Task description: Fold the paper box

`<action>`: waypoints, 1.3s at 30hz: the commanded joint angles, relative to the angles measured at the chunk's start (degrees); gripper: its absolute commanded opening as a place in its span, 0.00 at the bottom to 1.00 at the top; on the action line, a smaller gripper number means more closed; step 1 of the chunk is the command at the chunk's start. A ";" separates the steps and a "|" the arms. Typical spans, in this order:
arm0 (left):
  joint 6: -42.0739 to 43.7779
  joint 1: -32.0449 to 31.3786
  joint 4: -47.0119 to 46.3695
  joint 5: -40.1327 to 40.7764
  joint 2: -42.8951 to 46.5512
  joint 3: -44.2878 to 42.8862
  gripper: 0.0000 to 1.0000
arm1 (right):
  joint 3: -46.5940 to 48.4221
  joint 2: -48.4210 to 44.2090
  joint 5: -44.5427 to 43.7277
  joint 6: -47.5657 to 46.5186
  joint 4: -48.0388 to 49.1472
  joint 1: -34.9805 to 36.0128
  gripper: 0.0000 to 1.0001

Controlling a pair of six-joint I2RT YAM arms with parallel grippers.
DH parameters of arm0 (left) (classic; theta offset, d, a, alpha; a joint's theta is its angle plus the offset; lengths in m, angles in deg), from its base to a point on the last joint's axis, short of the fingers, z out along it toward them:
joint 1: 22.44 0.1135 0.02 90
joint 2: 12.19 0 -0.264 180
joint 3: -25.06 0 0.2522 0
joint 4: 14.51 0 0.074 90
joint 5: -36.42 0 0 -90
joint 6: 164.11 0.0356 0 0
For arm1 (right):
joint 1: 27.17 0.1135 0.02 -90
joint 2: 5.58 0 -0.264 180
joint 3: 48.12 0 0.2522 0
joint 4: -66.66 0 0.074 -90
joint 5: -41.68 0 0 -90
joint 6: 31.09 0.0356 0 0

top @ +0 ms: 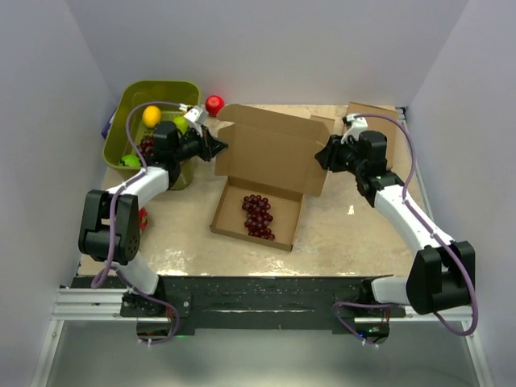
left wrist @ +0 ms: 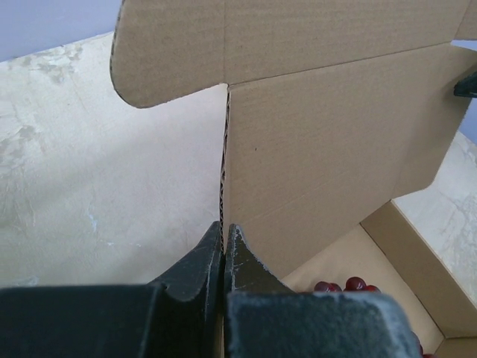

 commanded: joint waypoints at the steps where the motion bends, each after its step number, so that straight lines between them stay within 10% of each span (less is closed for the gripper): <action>1: 0.93 -5.33 -4.05 9.02 5.29 2.33 0.00 | 0.25 -1.89 -5.34 0.63 0.88 4.09 0.34; 10: 2.16 -10.88 -0.98 26.34 9.78 3.57 0.00 | 0.69 -3.39 -22.22 4.58 4.22 9.47 0.03; 25: 1.99 -17.74 -10.19 42.34 4.25 0.40 0.00 | 4.30 3.64 -31.28 2.83 25.02 13.43 0.00; 39: 4.01 -26.44 -35.08 55.26 -0.06 16.21 0.00 | -16.00 1.71 -40.15 2.47 47.03 18.43 0.00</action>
